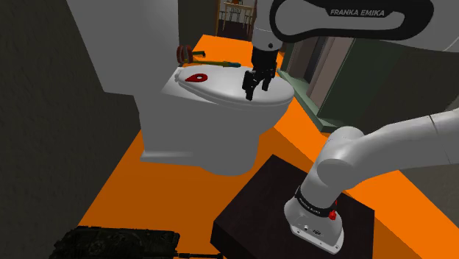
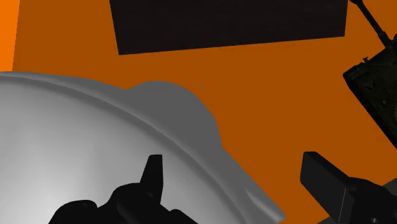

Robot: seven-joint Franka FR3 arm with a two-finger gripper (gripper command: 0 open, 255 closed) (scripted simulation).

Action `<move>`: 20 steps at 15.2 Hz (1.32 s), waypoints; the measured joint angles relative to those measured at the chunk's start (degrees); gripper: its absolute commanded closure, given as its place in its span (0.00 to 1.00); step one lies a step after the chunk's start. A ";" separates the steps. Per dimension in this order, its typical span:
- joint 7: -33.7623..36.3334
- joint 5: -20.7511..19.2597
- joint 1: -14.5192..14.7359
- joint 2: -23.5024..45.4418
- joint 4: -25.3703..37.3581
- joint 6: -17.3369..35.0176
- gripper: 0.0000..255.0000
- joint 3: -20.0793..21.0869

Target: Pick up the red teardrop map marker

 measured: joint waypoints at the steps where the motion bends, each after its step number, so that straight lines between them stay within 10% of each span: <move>1: 0.00 0.00 0.00 0.00 0.00 0.00 0.00 0.00; 20: -40.79 -4.66 5.09 42.44 39.28 2.39 0.00 -7.29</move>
